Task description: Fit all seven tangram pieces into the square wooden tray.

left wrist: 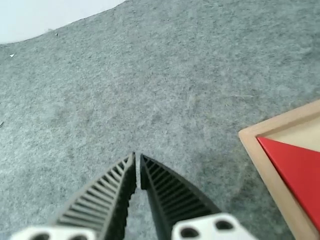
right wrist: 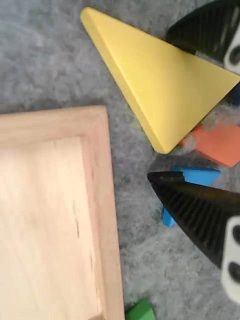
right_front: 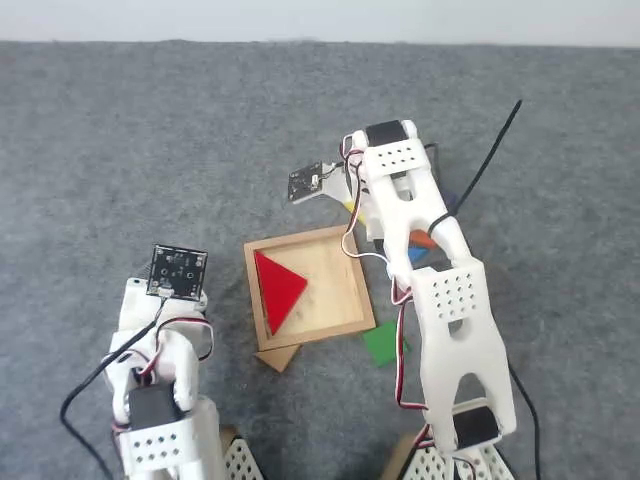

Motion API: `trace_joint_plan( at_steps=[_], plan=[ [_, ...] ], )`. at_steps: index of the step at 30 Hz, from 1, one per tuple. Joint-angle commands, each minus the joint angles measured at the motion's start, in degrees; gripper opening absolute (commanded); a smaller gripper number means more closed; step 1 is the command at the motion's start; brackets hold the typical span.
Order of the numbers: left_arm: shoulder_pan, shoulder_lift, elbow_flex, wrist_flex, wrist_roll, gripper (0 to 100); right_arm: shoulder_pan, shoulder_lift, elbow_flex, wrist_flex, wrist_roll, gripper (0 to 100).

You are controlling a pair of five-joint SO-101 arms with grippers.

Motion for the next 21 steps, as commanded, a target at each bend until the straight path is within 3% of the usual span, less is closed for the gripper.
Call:
trace_joint_plan(
  at_steps=[1, 12, 21],
  plan=[
    [0.0, -0.8, -0.7, 0.2, -0.7, 2, -3.1, 0.0, 0.2, 2.6, 1.2, 33.6],
    [-0.1, -0.8, -0.7, 0.1, -0.5, 2, -3.0, 0.2, -0.2, 2.4, -0.4, 33.1],
    [-0.1, -0.8, -0.7, 0.1, -0.5, 2, -2.7, 0.3, -0.2, 2.5, -0.4, 14.1]
  ],
)
